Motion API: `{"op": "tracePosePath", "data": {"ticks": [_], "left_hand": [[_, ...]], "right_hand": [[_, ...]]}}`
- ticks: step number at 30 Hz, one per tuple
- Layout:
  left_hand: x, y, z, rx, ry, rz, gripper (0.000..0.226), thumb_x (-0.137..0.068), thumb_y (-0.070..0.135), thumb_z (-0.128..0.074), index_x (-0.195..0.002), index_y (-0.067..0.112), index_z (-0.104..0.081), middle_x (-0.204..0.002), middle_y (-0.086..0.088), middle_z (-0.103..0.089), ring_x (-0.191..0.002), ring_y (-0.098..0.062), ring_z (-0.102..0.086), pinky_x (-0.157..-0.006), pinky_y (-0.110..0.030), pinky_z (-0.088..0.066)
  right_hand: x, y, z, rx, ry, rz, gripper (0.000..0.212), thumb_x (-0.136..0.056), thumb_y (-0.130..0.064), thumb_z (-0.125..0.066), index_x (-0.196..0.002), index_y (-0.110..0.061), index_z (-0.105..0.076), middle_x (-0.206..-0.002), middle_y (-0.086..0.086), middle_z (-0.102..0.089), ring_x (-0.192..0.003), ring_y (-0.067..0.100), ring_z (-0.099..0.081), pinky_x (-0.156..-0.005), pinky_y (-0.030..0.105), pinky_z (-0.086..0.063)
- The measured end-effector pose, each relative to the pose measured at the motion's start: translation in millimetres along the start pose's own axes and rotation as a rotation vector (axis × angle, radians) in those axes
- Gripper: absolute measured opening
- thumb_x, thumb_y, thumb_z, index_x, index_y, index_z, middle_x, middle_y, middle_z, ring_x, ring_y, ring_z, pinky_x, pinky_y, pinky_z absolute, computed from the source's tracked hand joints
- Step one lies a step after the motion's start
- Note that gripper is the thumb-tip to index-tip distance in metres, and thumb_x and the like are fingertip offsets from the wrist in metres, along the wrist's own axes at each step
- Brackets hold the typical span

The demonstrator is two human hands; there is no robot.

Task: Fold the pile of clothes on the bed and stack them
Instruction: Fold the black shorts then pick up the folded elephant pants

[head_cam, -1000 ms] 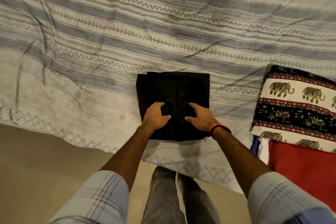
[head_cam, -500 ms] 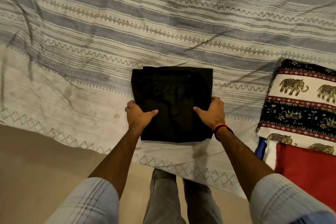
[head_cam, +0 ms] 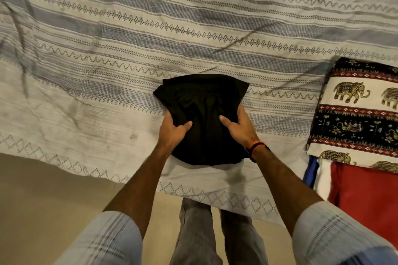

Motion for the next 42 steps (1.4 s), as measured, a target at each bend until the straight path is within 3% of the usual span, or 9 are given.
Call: {"op": "tracePosePath", "data": {"ticks": [7,12,17,24,28,31,36,38,42], "left_hand": [[43.4,40.1,-7.7,0.087,-0.082,-0.056,0.068,-0.089,0.008,-0.07,-0.148,0.016,-0.038,-0.143,-0.003,-0.05,-0.129,-0.02,-0.049,-0.097,-0.023,-0.038],[86.0,73.5,-13.1,0.091,-0.148,-0.12,0.063,-0.089,0.006,-0.069,-0.145,0.014,-0.042,-0.141,-0.004,-0.052,-0.123,-0.015,-0.05,-0.097,-0.024,-0.039],[142.3,102.8,-17.4,0.088,-0.203,-0.173,0.061,-0.088,0.007,-0.07,-0.143,0.014,-0.044,-0.139,-0.005,-0.054,-0.128,-0.023,-0.052,-0.1,-0.029,-0.042],[205.3,130.9,-32.0,0.052,-0.276,-0.244,0.06,-0.09,0.006,-0.067,-0.144,0.013,-0.042,-0.141,-0.005,-0.052,-0.128,-0.022,-0.05,-0.096,-0.026,-0.041],[241.1,142.4,-47.5,0.03,-0.325,-0.291,0.061,-0.091,0.005,-0.066,-0.146,0.014,-0.04,-0.143,-0.004,-0.05,-0.131,-0.022,-0.048,-0.095,-0.025,-0.039],[266.1,148.3,-65.0,0.014,-0.364,-0.322,0.062,-0.091,0.005,-0.066,-0.146,0.015,-0.04,-0.144,-0.004,-0.049,-0.133,-0.024,-0.047,-0.097,-0.028,-0.039],[311.5,150.7,-102.1,-0.034,-0.411,-0.373,0.065,-0.089,0.008,-0.068,-0.146,0.016,-0.038,-0.146,-0.003,-0.047,-0.134,-0.024,-0.045,-0.104,-0.032,-0.038],[333.0,148.4,-120.3,-0.04,-0.421,-0.383,0.067,-0.088,0.009,-0.07,-0.146,0.016,-0.038,-0.146,-0.004,-0.047,-0.134,-0.024,-0.045,-0.109,-0.036,-0.038],[383.1,133.8,-161.7,-0.008,-0.44,-0.38,0.07,-0.087,0.009,-0.071,-0.148,0.016,-0.037,-0.147,-0.003,-0.047,-0.133,-0.024,-0.046,-0.106,-0.037,-0.04]], "right_hand": [[34.5,-18.1,23.7,-0.087,0.047,0.057,0.071,-0.092,-0.032,-0.065,-0.153,-0.021,-0.029,-0.154,0.001,-0.04,-0.14,0.022,-0.039,-0.117,0.046,-0.033],[77.4,-27.1,56.1,-0.18,0.097,0.07,0.08,-0.092,-0.033,-0.066,-0.156,-0.016,-0.022,-0.16,0.001,-0.029,-0.146,0.019,-0.029,-0.121,0.044,-0.025],[129.4,-32.6,90.3,-0.252,0.139,0.119,0.099,-0.073,-0.059,-0.068,-0.155,-0.021,-0.026,-0.158,-0.001,-0.034,-0.144,0.019,-0.033,-0.118,0.047,-0.031],[188.9,-33.2,133.5,-0.331,0.272,0.172,0.079,-0.093,-0.03,-0.066,-0.155,-0.01,-0.021,-0.16,0.004,-0.027,-0.146,0.018,-0.026,-0.121,0.042,-0.024],[222.9,-21.2,159.2,-0.382,0.328,0.208,0.095,-0.078,-0.051,-0.072,-0.154,-0.014,-0.028,-0.158,0.0,-0.033,-0.143,0.015,-0.032,-0.12,0.044,-0.027],[250.6,-12.5,180.7,-0.44,0.362,0.24,0.083,-0.086,-0.04,-0.071,-0.153,-0.013,-0.029,-0.154,-0.002,-0.037,-0.142,0.017,-0.034,-0.12,0.043,-0.027],[298.0,13.9,221.1,-0.502,0.403,0.31,0.042,-0.091,-0.022,-0.068,-0.132,-0.021,-0.057,-0.129,-0.004,-0.063,-0.12,0.016,-0.059,-0.108,0.048,-0.044],[313.6,33.7,240.8,-0.512,0.421,0.333,0.048,-0.088,-0.029,-0.07,-0.134,-0.022,-0.056,-0.13,-0.004,-0.063,-0.121,0.016,-0.059,-0.107,0.048,-0.045],[345.1,82.4,282.2,-0.513,0.443,0.366,0.085,-0.067,-0.062,-0.078,-0.14,-0.029,-0.05,-0.138,-0.008,-0.058,-0.128,0.016,-0.054,-0.107,0.047,-0.045]]}}
Point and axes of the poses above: each hand's wrist, its own x-axis away from the middle knuckle, its own z-axis out of the back of the hand, y = z × x, the point moved 9 cm from there along -x, towards the middle knuckle
